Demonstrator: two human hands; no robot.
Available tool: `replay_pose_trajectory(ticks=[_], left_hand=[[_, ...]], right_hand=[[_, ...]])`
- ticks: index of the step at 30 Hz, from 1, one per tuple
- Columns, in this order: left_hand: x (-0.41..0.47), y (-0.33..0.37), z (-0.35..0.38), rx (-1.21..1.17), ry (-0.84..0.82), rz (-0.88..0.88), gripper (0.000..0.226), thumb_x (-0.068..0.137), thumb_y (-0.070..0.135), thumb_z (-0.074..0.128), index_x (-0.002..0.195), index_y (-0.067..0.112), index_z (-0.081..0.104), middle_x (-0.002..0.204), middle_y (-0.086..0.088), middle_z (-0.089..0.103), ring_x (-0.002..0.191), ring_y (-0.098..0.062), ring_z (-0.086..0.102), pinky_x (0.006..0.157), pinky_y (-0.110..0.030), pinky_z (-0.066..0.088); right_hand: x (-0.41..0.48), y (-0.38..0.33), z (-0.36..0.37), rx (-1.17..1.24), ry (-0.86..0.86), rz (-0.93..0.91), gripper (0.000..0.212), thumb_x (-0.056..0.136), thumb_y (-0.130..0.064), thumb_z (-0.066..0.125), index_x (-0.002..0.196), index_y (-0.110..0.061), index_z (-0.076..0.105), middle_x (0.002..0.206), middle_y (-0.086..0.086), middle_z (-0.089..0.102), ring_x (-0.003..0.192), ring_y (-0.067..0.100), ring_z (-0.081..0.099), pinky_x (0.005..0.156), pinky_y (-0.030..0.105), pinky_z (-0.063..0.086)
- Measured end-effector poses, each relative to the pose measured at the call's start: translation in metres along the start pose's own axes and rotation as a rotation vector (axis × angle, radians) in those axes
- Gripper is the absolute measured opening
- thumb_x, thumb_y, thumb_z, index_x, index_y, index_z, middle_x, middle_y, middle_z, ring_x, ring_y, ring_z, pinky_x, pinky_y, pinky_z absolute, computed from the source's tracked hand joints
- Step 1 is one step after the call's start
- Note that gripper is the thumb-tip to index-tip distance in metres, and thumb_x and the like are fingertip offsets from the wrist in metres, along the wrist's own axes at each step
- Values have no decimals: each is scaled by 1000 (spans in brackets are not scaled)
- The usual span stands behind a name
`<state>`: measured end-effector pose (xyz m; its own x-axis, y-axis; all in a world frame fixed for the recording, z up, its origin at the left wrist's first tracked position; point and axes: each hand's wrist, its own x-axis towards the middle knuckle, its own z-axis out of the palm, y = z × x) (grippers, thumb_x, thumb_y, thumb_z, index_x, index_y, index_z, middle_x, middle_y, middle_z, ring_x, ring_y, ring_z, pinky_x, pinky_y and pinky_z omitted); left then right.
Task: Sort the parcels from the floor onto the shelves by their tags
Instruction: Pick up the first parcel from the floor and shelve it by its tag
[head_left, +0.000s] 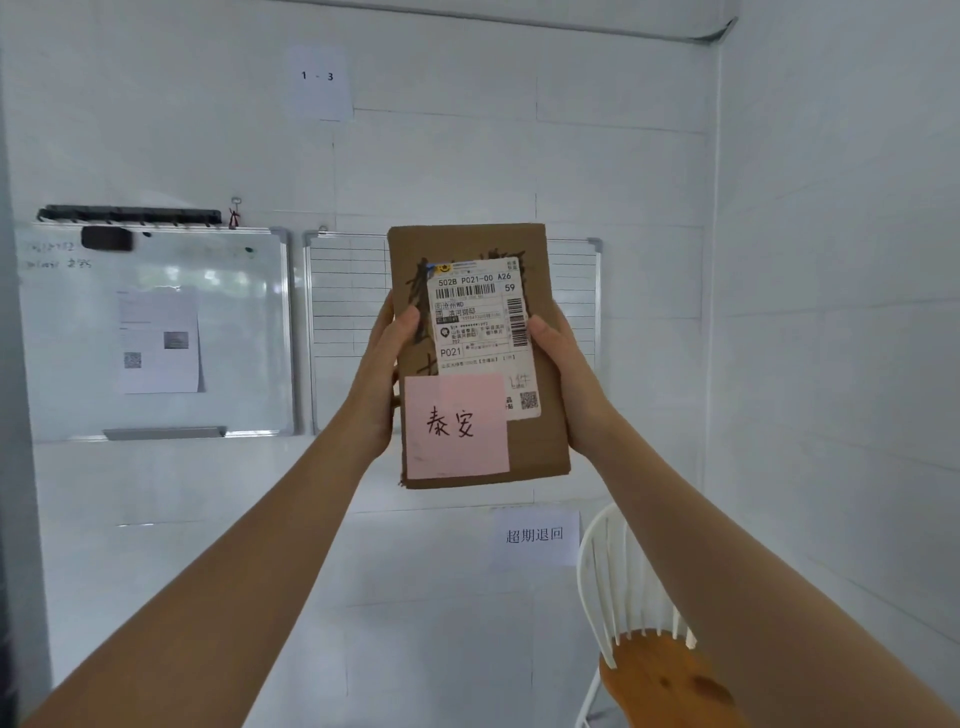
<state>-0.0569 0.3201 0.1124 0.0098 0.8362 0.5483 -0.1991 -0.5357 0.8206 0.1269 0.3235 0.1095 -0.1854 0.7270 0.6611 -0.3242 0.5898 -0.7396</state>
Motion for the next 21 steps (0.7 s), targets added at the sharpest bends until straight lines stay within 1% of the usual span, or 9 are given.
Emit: replay_pose_trajectory(ticks=[3,5,8,11,12,13,16,20,21], left_hand=[[2,-2,8,-94,-56,4,73,74,51,54,139,21,41,124,-8,62,101,-23,65,74,-31,56],[4,-1,11,-135,-66,11,70,79,45,52,142,21,36,128,-11,59,101,-23,63,66,-27,56],[4,0,12,-114,-74,23,72,78,44,54,143,23,32,128,-11,60,102,-24,64,68,-28,57],[7,-4,12,-88,-64,45,77,77,44,56,145,27,26,130,-9,60,111,-26,63,87,-40,53],[8,-6,13,-89,-63,53,77,77,44,57,146,27,25,130,-9,60,112,-26,62,90,-41,52],[9,-7,14,-87,-63,61,76,78,44,56,146,28,24,129,-8,60,111,-26,63,89,-40,52],[11,-7,19,-67,-59,61,69,85,43,54,146,28,23,120,-5,63,101,-22,66,73,-30,57],[9,-8,21,-56,-65,28,79,76,51,53,146,27,26,131,-11,58,111,-27,62,72,-30,56],[6,-8,21,-47,-51,27,80,75,51,53,146,27,27,132,-11,58,110,-26,63,71,-29,57]], right_hand=[[0,-1,1,100,-47,1,68,85,-32,53,148,-23,27,137,12,55,109,24,64,85,36,56],[-1,3,0,127,-37,-7,68,84,-31,54,147,-22,28,137,12,55,111,25,63,87,37,56],[-1,4,-3,146,-10,-27,67,83,-26,56,144,-21,30,133,11,58,104,22,66,84,36,57],[3,2,-7,145,38,-16,70,79,-27,60,142,-21,31,123,9,61,94,18,69,77,34,58],[4,1,-7,142,45,-14,70,78,-27,60,142,-21,31,121,9,62,92,18,70,75,33,58],[4,-1,-8,138,50,-12,70,78,-28,60,142,-21,31,120,8,62,90,17,70,74,33,58],[6,0,-11,161,38,-15,68,80,-29,58,142,-21,31,119,7,63,91,16,70,75,32,58],[7,4,-16,184,-19,-2,61,88,-28,53,145,-20,31,125,9,63,99,19,68,81,34,58],[7,6,-16,189,-31,8,61,88,-28,52,145,-20,31,126,9,62,100,19,68,81,33,58]])
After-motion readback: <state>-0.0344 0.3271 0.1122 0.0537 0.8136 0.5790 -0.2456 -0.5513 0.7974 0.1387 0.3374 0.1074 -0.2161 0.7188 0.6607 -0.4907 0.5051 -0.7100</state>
